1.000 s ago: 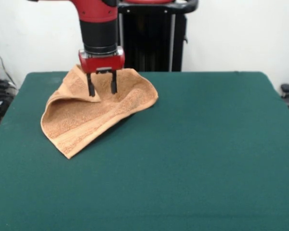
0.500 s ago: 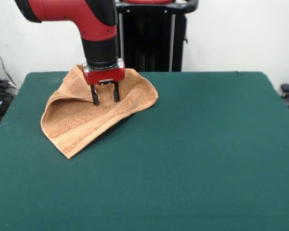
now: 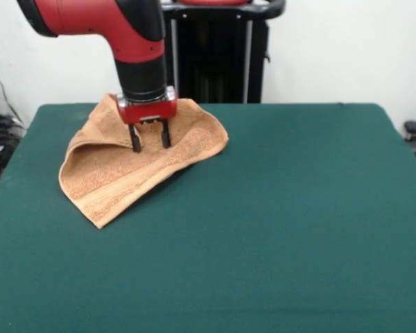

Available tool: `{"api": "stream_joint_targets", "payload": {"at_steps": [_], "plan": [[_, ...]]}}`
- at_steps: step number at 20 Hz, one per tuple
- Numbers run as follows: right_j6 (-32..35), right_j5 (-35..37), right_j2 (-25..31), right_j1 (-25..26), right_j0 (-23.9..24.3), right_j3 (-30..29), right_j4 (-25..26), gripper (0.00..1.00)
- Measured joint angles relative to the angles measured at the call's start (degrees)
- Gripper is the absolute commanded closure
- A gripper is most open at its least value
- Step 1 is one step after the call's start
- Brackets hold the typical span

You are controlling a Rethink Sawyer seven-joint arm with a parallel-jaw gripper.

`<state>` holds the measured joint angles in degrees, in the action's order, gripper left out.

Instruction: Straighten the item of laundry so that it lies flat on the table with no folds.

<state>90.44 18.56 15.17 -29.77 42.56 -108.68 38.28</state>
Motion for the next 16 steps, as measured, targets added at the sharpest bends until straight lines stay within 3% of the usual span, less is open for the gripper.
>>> {"api": "stream_joint_targets", "payload": {"at_steps": [9,16], "plan": [[0.0,0.0,0.0,-1.9,2.1,-0.8,0.0,0.00],[0.0,0.0,-0.1,-7.3,5.1,-2.5,0.0,0.00]]}}
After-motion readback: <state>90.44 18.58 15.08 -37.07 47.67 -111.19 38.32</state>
